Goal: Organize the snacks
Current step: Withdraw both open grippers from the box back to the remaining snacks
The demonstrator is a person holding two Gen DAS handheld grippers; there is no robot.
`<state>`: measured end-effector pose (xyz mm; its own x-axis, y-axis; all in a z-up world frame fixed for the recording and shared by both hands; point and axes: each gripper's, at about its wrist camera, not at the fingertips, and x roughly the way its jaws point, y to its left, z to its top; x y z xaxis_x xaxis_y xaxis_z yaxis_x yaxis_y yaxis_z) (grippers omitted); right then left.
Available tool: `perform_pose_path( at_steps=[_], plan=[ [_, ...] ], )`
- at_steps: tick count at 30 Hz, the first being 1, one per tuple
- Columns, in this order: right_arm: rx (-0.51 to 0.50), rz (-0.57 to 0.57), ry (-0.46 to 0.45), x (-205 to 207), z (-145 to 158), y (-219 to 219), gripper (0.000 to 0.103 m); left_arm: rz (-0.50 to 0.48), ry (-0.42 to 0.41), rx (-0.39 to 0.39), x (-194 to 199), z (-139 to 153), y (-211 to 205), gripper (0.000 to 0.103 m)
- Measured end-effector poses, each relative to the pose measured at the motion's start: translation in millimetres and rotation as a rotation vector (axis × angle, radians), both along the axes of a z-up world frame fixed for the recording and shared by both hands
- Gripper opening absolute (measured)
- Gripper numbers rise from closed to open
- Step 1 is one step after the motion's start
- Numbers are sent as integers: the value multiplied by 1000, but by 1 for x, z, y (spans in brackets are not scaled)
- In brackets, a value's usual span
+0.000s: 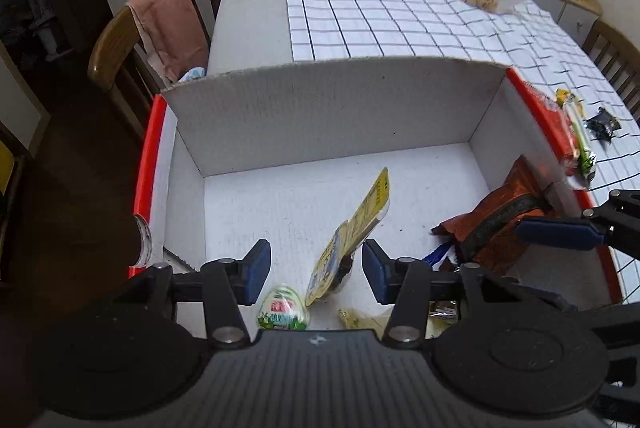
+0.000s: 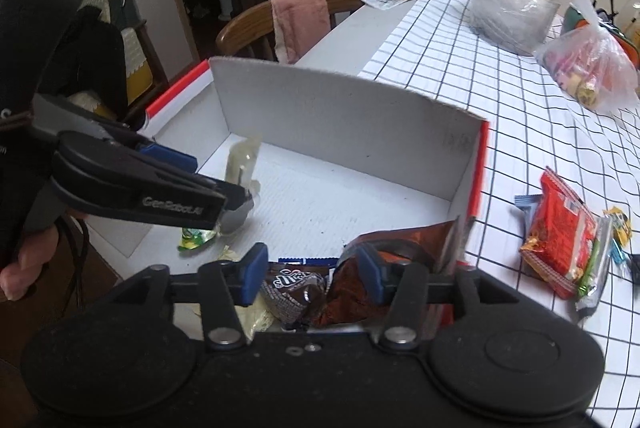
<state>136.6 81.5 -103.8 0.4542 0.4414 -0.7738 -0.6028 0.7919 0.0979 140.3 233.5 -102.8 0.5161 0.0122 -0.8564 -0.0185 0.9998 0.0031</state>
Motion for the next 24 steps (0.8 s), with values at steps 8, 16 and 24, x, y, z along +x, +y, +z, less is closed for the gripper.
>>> perform_pose_path(
  at_steps=[8, 16, 24],
  plan=[
    [69, -15, -34, -10, 26, -16, 75, -14, -75, -47, -18, 24, -1, 57],
    [130, -26, -56, -25, 48, -34, 87, -45, -161, -98, -41, 51, -10, 65],
    [192, -91, -102, -40, 69, -71, 102, -80, -298, -133, -63, 78, -34, 78]
  ],
)
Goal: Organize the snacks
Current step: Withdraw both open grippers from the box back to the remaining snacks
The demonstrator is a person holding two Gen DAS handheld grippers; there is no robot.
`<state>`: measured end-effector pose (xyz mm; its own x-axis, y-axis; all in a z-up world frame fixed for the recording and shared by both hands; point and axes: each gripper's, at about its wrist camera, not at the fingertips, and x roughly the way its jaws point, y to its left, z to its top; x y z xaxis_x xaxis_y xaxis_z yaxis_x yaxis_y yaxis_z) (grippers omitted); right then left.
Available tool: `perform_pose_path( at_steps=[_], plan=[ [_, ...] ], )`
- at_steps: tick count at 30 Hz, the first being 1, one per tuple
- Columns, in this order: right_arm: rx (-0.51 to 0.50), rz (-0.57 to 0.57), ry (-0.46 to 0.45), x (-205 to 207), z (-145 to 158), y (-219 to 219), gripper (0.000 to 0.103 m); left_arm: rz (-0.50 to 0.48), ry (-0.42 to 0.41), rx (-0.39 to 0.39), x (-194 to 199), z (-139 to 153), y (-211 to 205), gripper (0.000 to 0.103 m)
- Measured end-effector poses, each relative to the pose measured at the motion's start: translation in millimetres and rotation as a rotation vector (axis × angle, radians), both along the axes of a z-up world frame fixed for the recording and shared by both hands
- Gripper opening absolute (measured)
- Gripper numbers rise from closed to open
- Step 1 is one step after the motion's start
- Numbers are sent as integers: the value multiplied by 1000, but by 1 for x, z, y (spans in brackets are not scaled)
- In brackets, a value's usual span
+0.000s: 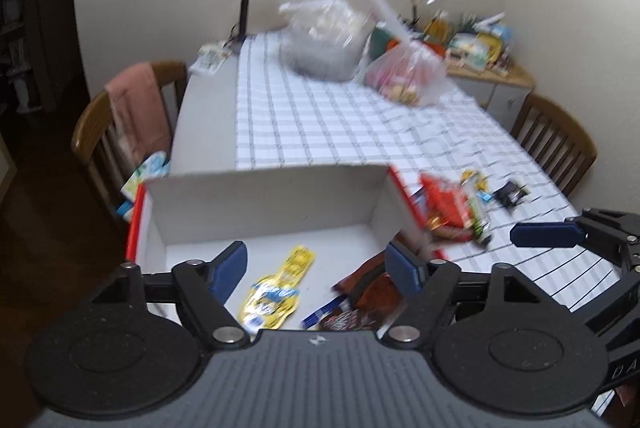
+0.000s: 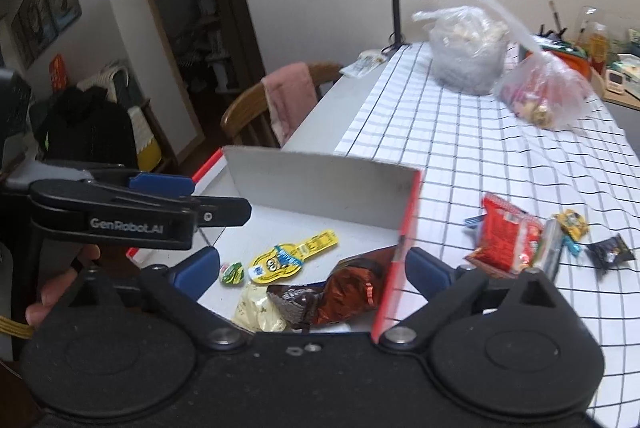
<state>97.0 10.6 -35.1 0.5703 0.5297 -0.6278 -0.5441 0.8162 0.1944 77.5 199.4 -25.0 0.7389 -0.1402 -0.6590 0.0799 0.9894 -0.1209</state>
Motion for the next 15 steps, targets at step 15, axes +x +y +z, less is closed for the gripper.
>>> perform_pose_path(
  at_steps=[15],
  plan=[
    [-41, -147, -35, 13, -2, -116, 103, -88, -19, -11, 16, 6, -93, 83]
  ],
)
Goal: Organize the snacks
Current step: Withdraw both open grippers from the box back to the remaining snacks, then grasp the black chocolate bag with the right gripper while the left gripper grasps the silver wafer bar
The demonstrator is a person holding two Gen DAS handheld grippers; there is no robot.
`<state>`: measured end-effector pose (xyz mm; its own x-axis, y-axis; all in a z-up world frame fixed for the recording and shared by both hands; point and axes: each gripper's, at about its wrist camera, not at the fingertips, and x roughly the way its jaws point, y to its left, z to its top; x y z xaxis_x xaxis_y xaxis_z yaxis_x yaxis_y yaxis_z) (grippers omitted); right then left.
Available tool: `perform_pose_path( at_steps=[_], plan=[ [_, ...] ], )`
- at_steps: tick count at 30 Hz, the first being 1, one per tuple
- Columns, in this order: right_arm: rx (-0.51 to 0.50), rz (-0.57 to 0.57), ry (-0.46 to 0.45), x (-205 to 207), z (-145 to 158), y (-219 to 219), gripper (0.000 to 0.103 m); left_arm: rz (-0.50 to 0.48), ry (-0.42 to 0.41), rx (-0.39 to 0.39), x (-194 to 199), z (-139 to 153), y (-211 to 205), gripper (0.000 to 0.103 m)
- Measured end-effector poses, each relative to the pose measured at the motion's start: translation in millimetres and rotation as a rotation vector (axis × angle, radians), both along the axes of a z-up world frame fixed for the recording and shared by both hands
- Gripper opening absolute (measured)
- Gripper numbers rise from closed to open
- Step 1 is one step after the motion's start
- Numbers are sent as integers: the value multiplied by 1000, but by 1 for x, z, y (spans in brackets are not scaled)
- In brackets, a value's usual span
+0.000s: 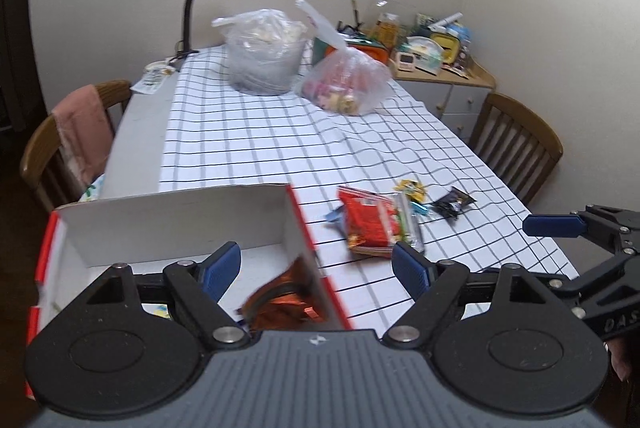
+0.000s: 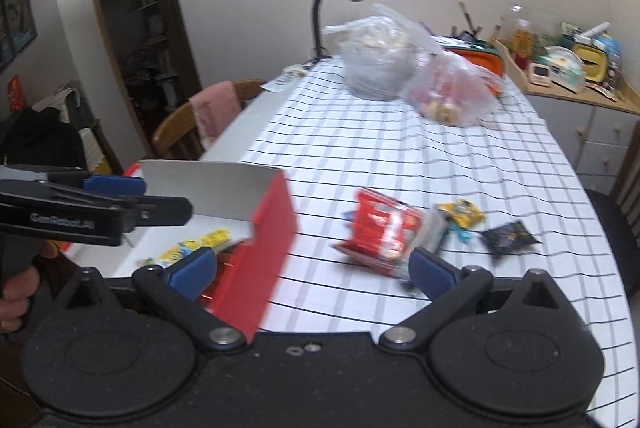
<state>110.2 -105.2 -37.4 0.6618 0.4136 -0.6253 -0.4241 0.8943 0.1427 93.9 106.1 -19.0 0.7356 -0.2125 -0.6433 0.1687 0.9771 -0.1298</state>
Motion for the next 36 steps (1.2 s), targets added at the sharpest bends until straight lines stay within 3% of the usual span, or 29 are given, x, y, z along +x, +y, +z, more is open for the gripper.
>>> perform_pose_path(
  at_steps=[8, 20, 33, 36],
  plan=[
    [-56, -28, 7, 32, -15, -68, 103, -30, 30, 27, 21, -13, -67, 83],
    [-122, -47, 36, 102, -56, -145, 102, 29, 65, 113, 62, -48, -151, 83],
    [-168, -2, 81, 167, -99, -163, 97, -25, 37, 309, 97, -92, -221, 83],
    [-178, 19, 90, 176, -109, -161, 94, -51, 43, 388, 107, -108, -236, 83]
  ],
)
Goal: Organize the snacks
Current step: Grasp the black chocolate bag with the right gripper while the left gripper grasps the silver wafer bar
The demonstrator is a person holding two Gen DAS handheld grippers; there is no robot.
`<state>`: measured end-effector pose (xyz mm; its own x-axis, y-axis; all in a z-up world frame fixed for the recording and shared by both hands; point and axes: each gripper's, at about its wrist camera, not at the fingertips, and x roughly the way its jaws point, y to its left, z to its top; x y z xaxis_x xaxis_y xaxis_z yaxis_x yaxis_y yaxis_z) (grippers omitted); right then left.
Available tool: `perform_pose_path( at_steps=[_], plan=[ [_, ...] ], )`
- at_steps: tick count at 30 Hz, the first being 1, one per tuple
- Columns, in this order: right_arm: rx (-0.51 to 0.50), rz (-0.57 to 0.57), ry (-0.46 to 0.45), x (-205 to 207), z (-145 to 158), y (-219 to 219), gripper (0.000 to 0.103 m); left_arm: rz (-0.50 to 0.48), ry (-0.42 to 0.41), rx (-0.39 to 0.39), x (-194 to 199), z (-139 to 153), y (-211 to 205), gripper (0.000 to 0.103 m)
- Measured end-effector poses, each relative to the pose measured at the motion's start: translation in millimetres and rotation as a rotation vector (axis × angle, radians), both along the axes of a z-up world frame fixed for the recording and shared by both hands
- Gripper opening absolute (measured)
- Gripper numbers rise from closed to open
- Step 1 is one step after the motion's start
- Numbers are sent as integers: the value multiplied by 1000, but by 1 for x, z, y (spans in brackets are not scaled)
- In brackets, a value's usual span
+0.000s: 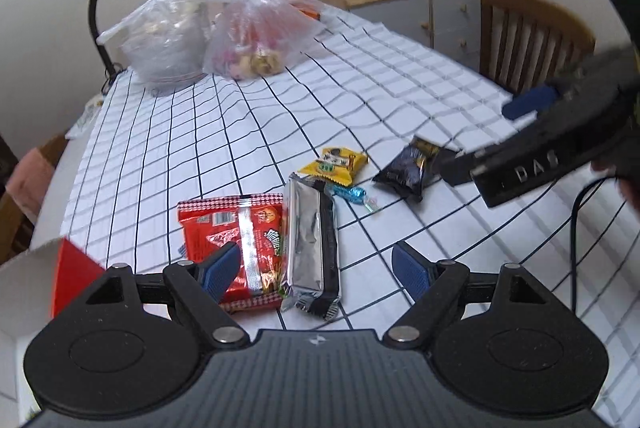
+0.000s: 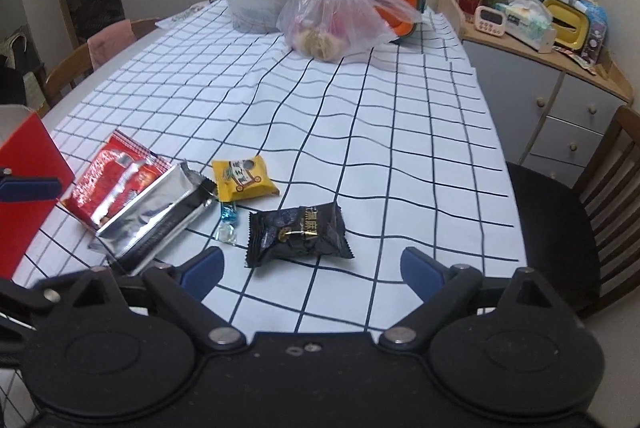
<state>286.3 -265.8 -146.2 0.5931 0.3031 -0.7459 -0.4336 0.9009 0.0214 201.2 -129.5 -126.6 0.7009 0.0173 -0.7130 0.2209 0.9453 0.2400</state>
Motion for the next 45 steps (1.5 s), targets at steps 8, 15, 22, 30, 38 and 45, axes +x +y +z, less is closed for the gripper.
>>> perform_pose_path(
  at_steps=[8, 15, 22, 30, 38, 45],
  plan=[
    [6, 17, 23, 20, -20, 5, 89, 28, 52, 94, 24, -29, -12, 82],
    [10, 12, 28, 35, -30, 9, 87, 42, 60, 152, 36, -39, -17, 74],
    [-13, 44, 19, 39, -37, 18, 87, 43, 62, 206, 44, -46, -19, 62],
    [-22, 63, 29, 42, -45, 23, 82, 38, 76, 221, 48, -51, -19, 52],
    [3, 82, 37, 39, -43, 25, 51, 50, 71, 196, 49, -48, -16, 40],
    [42, 49, 32, 34, -41, 21, 35, 74, 76, 141, 50, -43, -11, 40]
  ],
)
